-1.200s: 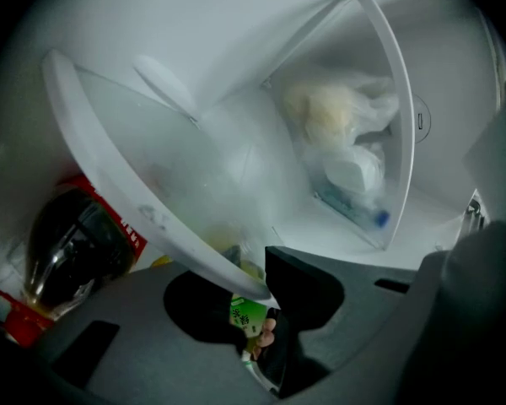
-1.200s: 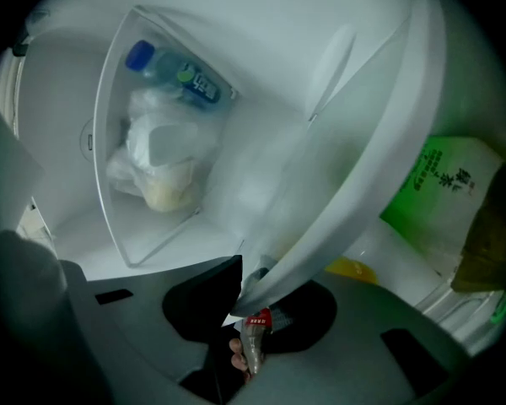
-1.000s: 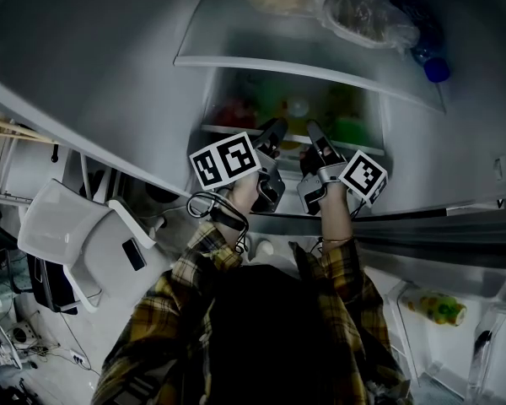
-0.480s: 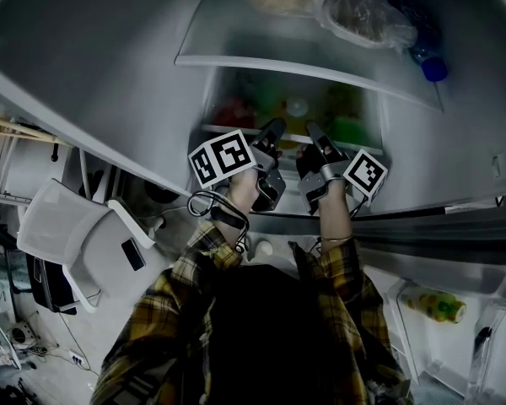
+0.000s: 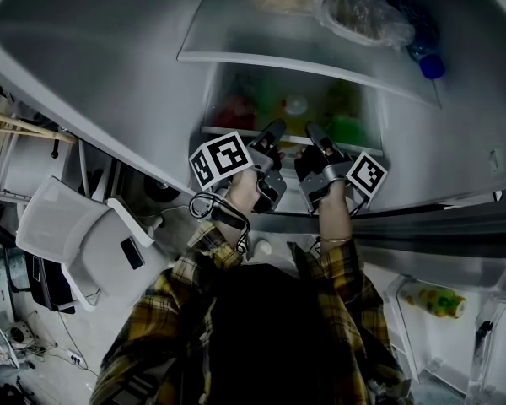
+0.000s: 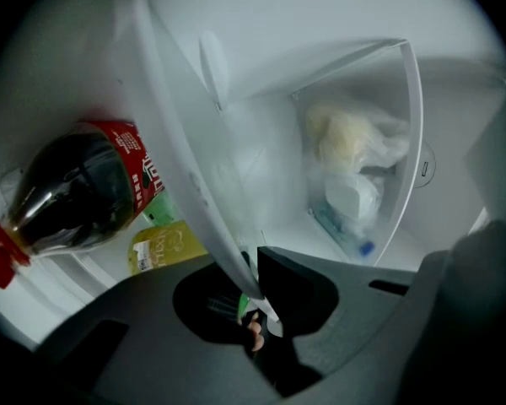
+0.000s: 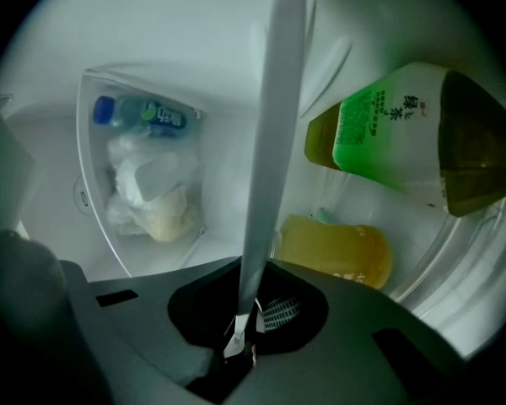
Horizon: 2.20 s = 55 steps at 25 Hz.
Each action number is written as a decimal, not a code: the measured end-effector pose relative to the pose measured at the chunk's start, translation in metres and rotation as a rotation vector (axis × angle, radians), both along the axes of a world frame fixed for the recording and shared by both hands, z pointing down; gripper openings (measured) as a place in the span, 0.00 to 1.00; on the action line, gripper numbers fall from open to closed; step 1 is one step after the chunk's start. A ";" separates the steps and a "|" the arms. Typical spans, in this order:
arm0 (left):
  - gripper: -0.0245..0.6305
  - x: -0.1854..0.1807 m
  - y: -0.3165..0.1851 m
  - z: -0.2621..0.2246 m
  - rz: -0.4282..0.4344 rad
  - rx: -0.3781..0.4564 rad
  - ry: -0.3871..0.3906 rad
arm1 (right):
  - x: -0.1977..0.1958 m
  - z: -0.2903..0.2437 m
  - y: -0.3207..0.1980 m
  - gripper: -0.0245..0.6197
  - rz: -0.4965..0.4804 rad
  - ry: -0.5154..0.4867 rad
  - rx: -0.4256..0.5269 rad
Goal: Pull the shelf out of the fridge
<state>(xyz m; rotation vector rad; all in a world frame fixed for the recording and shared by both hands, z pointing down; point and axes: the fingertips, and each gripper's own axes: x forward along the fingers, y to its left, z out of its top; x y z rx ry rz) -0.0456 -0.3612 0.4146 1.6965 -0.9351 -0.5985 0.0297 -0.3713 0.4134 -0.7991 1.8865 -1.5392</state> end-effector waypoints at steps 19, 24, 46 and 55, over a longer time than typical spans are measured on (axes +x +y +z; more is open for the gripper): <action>0.11 0.002 0.033 0.000 0.000 0.005 -0.015 | 0.002 0.000 0.032 0.09 0.001 0.006 0.003; 0.11 0.003 0.044 0.001 0.002 0.004 -0.015 | 0.003 0.001 0.044 0.09 0.001 0.009 0.003; 0.11 0.010 0.101 0.005 0.010 -0.008 -0.014 | 0.009 0.005 0.100 0.09 -0.019 0.020 0.008; 0.11 0.013 0.122 0.004 0.011 -0.011 -0.015 | 0.010 0.003 0.121 0.09 -0.037 0.018 0.009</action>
